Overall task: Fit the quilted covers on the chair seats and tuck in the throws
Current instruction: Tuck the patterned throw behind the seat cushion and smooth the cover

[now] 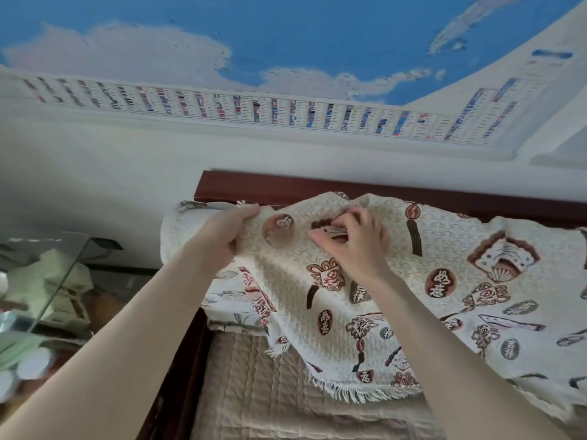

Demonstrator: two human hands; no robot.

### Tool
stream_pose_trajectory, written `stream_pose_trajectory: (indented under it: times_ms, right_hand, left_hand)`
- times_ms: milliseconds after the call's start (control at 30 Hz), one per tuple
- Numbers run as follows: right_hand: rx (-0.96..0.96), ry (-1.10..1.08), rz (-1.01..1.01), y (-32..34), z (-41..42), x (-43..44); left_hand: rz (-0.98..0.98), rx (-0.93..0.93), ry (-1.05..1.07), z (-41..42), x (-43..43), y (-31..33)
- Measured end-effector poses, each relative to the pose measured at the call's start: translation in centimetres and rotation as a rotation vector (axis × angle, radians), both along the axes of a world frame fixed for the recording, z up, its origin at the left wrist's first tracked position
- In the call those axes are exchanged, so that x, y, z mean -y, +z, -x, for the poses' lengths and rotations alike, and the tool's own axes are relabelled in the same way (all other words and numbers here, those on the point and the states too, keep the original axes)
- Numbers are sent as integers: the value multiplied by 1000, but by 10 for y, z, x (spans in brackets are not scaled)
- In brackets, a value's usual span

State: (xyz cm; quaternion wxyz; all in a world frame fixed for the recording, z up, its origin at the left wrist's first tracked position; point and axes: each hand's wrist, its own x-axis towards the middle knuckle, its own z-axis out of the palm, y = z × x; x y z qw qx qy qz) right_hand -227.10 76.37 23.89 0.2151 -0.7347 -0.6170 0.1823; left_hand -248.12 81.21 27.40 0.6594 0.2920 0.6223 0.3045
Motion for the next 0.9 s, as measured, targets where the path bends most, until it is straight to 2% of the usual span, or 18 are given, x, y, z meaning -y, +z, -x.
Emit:
stream_pose_trajectory:
  times_ms: [133,233,333,400,467,533,600,667,767,800,900]
  right_hand:
    - [53,7,-6,-2,6,3]
    - [119,16,9,-1,10,0]
    - [116,65,15,2,25,-8]
    - [91,90,18,3,35,-11]
    - [48,104,17,5,44,-14]
    - [2,110,8,9,53,-18]
    - [-29,134,9,10,63,-21]
    - [-33,155,34,9,74,-22]
    - [61,175,83,3,82,-24]
    - [75,176,79,3,80,-26]
    - [16,170,42,3,77,-32]
  left_hand:
    - [-97,-4,344,32,-14,3]
    - [-126,-82,451,54,-16,3]
    - [-76,-254,217,62,-11,3]
    - [-84,-280,65,59,-7,6]
    - [-183,-324,157,60,-8,12]
    - [-267,-331,364,73,-12,17]
    - [-289,-334,468,88,-17,16]
    - [-253,-386,402,96,-18,14]
    - [-152,-430,185,91,-14,11]
    - [-154,-447,138,88,-14,9]
    - [-271,-478,177,90,-20,3]
